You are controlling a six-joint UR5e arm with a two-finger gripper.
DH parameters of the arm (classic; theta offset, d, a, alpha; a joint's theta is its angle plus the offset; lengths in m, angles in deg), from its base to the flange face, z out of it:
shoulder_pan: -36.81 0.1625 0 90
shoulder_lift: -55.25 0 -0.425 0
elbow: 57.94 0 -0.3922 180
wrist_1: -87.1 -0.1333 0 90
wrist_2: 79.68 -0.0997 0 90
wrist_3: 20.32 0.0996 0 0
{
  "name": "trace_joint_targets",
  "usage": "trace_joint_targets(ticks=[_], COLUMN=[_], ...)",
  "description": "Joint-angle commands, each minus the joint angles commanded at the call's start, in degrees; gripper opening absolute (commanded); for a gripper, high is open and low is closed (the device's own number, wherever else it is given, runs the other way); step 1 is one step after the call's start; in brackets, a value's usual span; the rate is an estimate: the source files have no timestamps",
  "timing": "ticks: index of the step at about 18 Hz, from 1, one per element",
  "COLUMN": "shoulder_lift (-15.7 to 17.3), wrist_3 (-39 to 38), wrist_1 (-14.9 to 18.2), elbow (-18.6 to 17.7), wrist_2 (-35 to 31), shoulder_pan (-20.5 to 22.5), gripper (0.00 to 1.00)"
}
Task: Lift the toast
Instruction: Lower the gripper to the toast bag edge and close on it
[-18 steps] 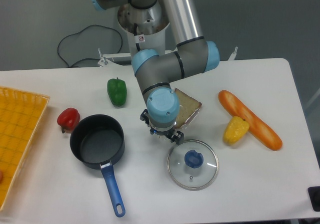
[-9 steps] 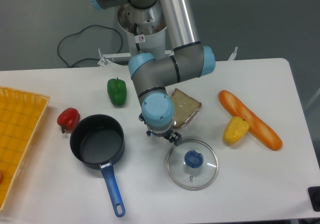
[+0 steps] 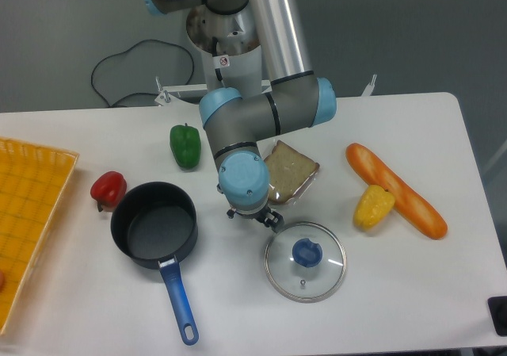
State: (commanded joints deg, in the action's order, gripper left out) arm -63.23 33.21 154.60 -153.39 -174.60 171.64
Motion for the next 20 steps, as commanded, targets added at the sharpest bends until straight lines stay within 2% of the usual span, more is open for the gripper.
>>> trace_joint_targets(ticks=[11,13,15,20], shoulder_lift=[-0.8,-0.8,-0.8,-0.9], wrist_3=[0.1,0.1,0.0,-0.3], wrist_1=[0.0,0.0,0.0,0.1], elbow=[0.4,0.4,0.4,0.5], wrist_2=[-1.9,-1.9,-1.9,-1.9], shoulder_pan=[-0.6,-0.6,-0.6,-0.6], gripper=[0.87,0.81,0.65,0.48])
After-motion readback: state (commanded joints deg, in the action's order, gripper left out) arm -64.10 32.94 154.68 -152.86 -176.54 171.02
